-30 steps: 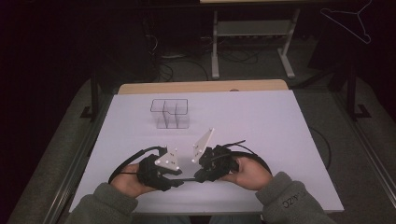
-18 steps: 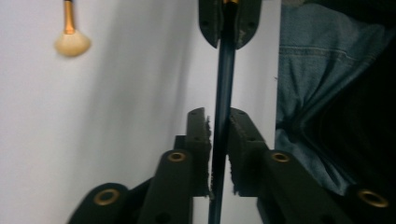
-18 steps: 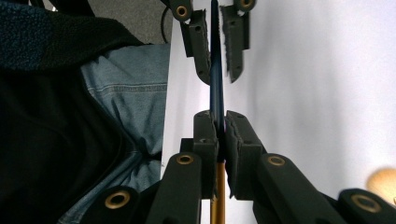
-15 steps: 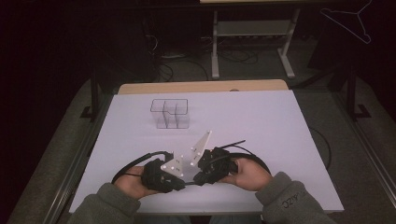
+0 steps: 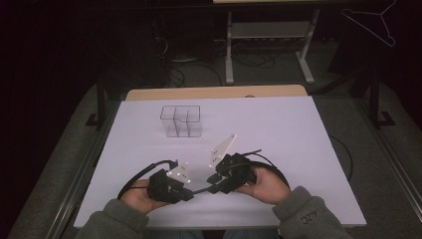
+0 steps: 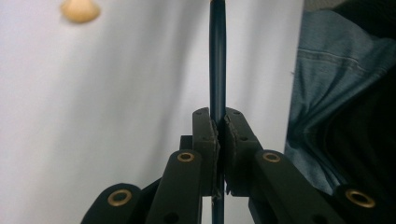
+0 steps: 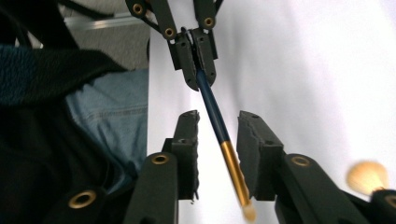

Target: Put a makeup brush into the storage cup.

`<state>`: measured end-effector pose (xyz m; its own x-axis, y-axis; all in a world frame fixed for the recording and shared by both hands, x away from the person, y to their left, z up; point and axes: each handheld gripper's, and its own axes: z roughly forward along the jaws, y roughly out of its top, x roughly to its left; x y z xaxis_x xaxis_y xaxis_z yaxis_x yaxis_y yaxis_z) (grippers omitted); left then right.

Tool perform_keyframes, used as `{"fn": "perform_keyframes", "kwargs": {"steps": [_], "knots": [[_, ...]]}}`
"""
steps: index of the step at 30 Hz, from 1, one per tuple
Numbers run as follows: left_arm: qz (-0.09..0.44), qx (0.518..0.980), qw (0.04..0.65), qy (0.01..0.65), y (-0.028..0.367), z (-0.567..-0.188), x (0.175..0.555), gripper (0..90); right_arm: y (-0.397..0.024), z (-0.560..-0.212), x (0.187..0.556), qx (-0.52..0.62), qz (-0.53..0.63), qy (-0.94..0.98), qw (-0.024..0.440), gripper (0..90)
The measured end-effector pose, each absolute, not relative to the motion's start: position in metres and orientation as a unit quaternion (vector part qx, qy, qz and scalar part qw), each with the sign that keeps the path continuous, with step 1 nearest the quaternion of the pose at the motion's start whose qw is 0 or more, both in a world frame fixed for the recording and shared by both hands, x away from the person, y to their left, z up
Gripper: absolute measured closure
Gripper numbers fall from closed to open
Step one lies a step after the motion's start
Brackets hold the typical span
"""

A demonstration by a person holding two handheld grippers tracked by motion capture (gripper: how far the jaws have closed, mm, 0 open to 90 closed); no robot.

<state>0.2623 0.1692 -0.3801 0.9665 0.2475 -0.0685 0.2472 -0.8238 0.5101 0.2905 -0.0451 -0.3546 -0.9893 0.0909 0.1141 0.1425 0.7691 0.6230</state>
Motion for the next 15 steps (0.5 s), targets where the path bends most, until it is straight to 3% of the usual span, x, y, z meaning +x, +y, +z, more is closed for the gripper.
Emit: {"fn": "perform_keyframes", "kwargs": {"steps": [3,15], "knots": [[0.003,0.948,0.276,0.155,0.174,-0.380,0.265,84.5,-0.051,-0.353,0.293,-0.086,-0.347,-0.933,0.033,61.2],[0.037,0.914,0.319,0.248,0.192,-0.373,0.276,84.4,-0.063,-0.359,0.299,-0.143,-0.378,-0.914,0.040,58.6]]}}
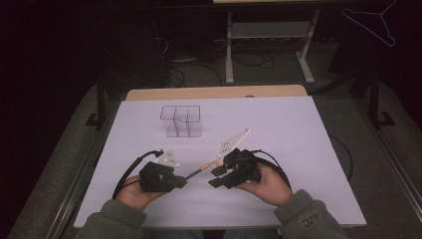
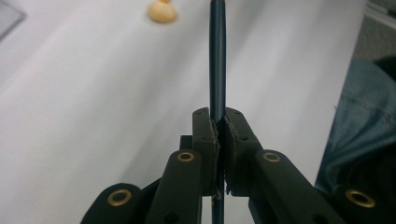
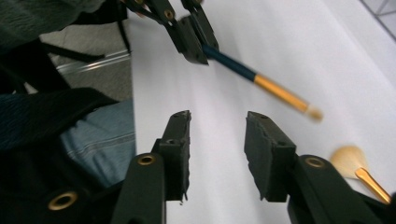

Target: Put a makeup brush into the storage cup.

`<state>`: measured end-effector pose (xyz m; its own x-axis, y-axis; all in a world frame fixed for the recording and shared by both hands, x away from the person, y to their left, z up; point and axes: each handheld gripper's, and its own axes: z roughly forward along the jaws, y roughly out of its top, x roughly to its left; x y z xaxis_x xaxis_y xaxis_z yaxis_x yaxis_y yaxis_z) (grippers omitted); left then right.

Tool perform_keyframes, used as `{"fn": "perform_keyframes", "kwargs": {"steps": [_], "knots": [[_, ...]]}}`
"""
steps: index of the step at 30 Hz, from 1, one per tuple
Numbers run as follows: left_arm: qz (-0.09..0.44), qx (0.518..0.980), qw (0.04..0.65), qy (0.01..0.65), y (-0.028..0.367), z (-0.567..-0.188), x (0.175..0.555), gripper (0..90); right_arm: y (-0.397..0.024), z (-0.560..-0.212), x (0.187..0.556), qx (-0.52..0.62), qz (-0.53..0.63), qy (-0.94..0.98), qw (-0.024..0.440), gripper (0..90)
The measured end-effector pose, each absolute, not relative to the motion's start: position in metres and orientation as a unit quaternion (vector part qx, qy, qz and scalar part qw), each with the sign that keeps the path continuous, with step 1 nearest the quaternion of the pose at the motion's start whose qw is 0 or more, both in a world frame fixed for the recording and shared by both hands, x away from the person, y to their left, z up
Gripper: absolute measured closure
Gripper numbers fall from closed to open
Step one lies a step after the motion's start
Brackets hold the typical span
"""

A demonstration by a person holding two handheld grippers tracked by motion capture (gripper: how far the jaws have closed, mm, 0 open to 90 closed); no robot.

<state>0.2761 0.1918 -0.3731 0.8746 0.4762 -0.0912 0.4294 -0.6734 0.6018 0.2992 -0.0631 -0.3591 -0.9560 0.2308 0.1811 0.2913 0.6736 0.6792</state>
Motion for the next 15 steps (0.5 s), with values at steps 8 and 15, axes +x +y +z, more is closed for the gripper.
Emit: {"fn": "perform_keyframes", "kwargs": {"steps": [8,15], "knots": [[0.062,0.897,0.351,0.261,0.197,-0.367,0.276,84.3,-0.061,-0.366,0.308,-0.204,-0.410,-0.888,0.043,55.2],[0.067,0.889,0.373,0.258,0.194,-0.365,0.275,84.3,-0.059,-0.367,0.322,-0.243,-0.449,-0.857,0.067,54.7]]}}
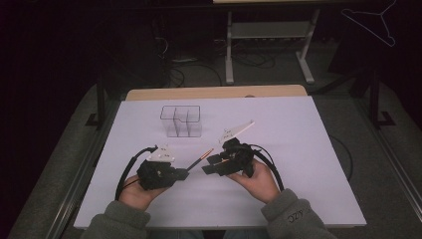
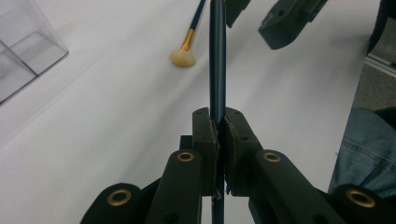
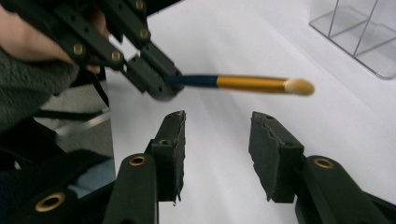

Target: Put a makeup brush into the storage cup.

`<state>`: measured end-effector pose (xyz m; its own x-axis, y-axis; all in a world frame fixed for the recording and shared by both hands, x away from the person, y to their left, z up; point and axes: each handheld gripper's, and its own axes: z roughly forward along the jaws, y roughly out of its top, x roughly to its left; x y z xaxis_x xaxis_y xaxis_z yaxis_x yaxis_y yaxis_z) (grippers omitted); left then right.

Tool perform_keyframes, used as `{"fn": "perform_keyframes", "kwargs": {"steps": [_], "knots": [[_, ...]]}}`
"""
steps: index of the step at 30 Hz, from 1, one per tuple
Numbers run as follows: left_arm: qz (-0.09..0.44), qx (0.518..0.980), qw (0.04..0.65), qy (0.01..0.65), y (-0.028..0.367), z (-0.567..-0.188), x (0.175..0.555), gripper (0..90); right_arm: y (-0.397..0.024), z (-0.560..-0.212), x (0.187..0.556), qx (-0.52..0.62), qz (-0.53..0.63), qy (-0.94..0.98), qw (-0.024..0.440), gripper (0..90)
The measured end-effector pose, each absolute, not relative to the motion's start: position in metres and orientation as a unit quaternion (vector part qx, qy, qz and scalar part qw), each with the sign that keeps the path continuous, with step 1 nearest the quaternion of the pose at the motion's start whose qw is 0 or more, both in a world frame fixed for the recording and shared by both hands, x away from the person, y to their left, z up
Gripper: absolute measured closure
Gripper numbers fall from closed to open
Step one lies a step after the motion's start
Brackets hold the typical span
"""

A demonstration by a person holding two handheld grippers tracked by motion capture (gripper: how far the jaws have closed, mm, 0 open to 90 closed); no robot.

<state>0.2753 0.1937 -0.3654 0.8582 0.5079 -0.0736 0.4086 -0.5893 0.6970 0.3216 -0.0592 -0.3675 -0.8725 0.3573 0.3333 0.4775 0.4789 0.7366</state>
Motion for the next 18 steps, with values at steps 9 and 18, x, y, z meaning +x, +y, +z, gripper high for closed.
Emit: {"fn": "perform_keyframes", "kwargs": {"steps": [9,18], "knots": [[0.064,0.886,0.381,0.256,0.1913,-0.3698,0.2757,84.2,-0.0557,-0.3691,0.3274,-0.257,-0.474,-0.838,0.087,57.2],[0.058,0.884,0.382,0.264,0.1904,-0.3741,0.2749,84.2,-0.0547,-0.3703,0.3325,-0.264,-0.493,-0.821,0.117,70.8]]}}
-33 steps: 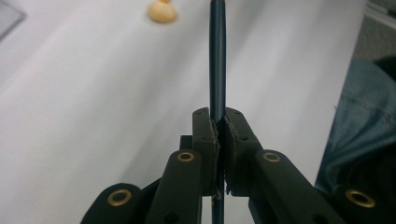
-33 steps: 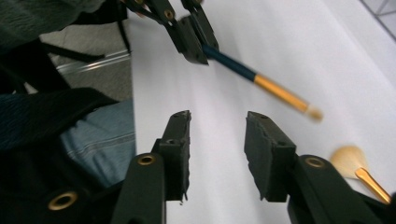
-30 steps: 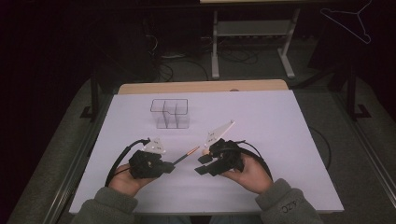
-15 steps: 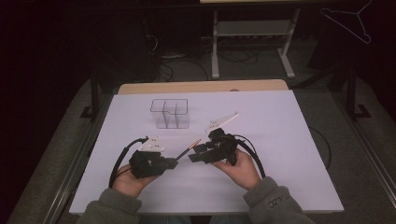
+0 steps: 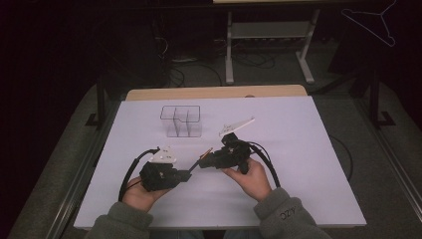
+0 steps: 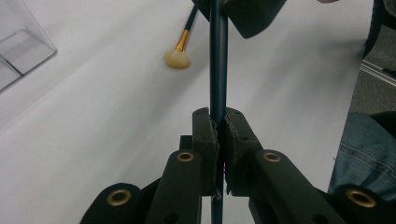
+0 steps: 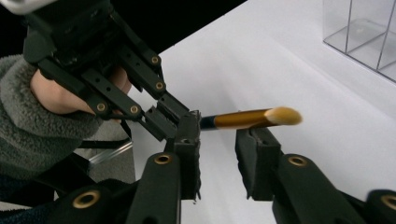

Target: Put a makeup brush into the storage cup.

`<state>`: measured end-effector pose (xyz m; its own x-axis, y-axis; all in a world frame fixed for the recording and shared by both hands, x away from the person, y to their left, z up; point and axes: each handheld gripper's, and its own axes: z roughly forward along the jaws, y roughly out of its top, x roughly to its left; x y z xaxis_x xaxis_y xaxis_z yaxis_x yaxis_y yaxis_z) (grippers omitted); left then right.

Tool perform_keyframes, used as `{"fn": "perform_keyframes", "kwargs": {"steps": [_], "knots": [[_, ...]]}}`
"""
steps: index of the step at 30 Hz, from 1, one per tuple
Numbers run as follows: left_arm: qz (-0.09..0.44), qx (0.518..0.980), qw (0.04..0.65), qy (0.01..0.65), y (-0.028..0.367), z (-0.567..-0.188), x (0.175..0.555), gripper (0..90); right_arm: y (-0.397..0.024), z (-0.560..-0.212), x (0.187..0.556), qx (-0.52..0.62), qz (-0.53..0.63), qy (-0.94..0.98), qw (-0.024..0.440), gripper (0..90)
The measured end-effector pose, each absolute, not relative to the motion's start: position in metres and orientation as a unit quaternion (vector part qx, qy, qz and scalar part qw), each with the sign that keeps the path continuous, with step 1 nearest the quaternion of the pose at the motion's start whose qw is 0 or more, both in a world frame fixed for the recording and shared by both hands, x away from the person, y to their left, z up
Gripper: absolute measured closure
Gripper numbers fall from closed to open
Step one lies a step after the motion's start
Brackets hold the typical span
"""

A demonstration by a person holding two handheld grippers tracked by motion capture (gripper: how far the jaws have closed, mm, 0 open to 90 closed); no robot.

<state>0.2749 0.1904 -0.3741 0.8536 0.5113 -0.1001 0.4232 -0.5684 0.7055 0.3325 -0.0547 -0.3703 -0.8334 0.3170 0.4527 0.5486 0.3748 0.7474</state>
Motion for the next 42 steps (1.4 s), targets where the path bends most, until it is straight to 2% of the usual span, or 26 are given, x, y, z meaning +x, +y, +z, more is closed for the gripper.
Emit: {"fn": "perform_keyframes", "kwargs": {"steps": [7,13,15,19,22,25,29,32,35,38,42], "knots": [[0.056,0.890,0.375,0.256,0.190,-0.379,0.276,84.2,-0.053,-0.372,0.336,-0.269,-0.507,-0.807,0.141,75.5],[0.051,0.897,0.364,0.247,0.187,-0.383,0.276,83.8,-0.050,-0.369,0.337,-0.265,-0.504,-0.802,0.181,82.8],[0.042,0.894,0.369,0.250,0.186,-0.385,0.275,83.4,-0.048,-0.367,0.337,-0.253,-0.497,-0.811,0.176,82.9],[0.041,0.890,0.382,0.246,0.187,-0.380,0.276,74.4,-0.045,-0.362,0.335,-0.233,-0.478,-0.833,0.153,82.9],[0.044,0.890,0.387,0.237,0.185,-0.374,0.276,72.3,-0.041,-0.358,0.332,-0.220,-0.460,-0.850,0.136,82.9],[0.048,0.891,0.389,0.228,0.181,-0.367,0.276,73.7,-0.037,-0.354,0.330,-0.207,-0.454,-0.857,0.127,82.9],[0.051,0.895,0.381,0.226,0.179,-0.363,0.276,81.0,-0.034,-0.350,0.327,-0.199,-0.451,-0.862,0.119,82.9],[0.047,0.894,0.384,0.225,0.179,-0.364,0.277,83.0,-0.035,-0.350,0.326,-0.194,-0.450,-0.864,0.114,82.7],[0.046,0.893,0.384,0.228,0.179,-0.363,0.277,83.4,-0.036,-0.349,0.324,-0.191,-0.455,-0.863,0.108,80.0],[0.046,0.889,0.387,0.239,0.181,-0.362,0.279,83.5,-0.039,-0.346,0.323,-0.199,-0.454,-0.864,0.088,69.8],[0.045,0.882,0.395,0.252,0.186,-0.362,0.283,83.4,-0.048,-0.345,0.321,-0.206,-0.452,-0.865,0.071,63.7]]}}
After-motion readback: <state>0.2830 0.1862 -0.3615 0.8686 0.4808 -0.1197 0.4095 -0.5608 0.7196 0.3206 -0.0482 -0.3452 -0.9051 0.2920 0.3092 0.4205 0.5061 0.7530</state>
